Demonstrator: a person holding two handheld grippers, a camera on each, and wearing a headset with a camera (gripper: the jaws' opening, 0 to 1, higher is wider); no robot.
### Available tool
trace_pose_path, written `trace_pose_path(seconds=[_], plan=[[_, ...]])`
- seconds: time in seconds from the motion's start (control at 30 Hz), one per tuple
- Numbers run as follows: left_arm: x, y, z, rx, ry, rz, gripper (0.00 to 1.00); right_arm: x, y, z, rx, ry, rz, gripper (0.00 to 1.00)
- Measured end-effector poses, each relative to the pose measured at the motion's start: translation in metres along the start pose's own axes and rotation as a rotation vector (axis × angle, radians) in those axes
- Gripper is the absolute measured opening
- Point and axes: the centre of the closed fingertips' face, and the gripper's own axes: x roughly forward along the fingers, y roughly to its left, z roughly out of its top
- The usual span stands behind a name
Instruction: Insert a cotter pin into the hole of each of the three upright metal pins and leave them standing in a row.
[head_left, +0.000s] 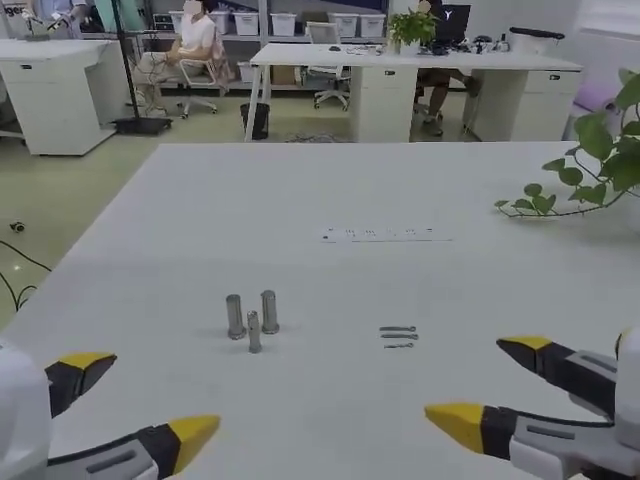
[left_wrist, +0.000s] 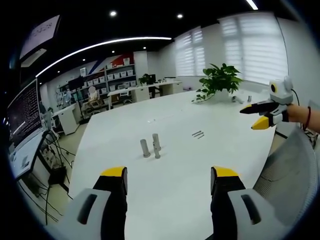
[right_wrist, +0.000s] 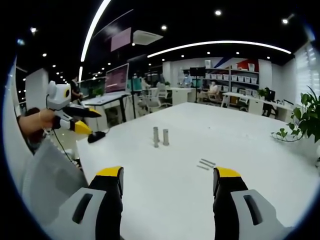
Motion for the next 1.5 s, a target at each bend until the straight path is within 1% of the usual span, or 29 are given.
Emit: trace_pose_path(seconds=[0.07,0.13,0.2,0.27,0.4,0.47,0.6,0.73,0.83,0.93,1.23,1.33,1.5], plan=[[0.003,0.001,-0.001,-0.002,0.007,-0.006,0.65,0.001,0.001,0.001,-0.008,-0.004,0.008,0.73],[0.007,0.003,-0.003,0.022,0.021,-0.005,0.64,0.002,0.002,0.002,-0.009,-0.011,0.018,0.72],[0.011,0.004,-0.003,0.032,0.024,-0.006,0.62,0.004,0.003,0.002,-0.010,-0.014,0.026,0.70],[0.016,0.007,-0.002,0.041,0.016,-0.012,0.60,0.005,0.003,0.002,-0.016,-0.014,0.028,0.68],[0.030,0.011,0.002,0.046,-0.006,-0.027,0.54,0.008,0.000,0.001,-0.012,-0.011,0.027,0.68],[0.037,0.014,0.005,0.049,-0.020,-0.026,0.52,0.010,-0.001,0.001,-0.004,-0.010,0.029,0.68],[0.052,0.021,0.011,0.012,-0.047,-0.033,0.48,0.014,-0.003,0.000,0.007,-0.005,0.036,0.68],[0.067,0.026,0.012,0.002,-0.047,-0.038,0.44,0.017,-0.004,-0.002,0.013,0.003,0.045,0.68],[0.078,0.027,0.013,-0.018,-0.055,-0.050,0.42,0.019,-0.004,-0.004,0.012,0.011,0.052,0.67],[0.089,0.028,0.011,-0.020,-0.052,-0.060,0.38,0.022,-0.005,-0.006,0.017,0.018,0.056,0.67],[0.121,0.026,0.000,0.001,-0.015,-0.091,0.32,0.031,-0.009,-0.012,0.023,0.036,0.066,0.66],[0.132,0.028,-0.002,0.004,-0.008,-0.089,0.31,0.034,-0.010,-0.014,0.035,0.039,0.066,0.66],[0.148,0.032,-0.006,-0.018,0.001,-0.096,0.29,0.037,-0.013,-0.014,0.048,0.037,0.067,0.65]])
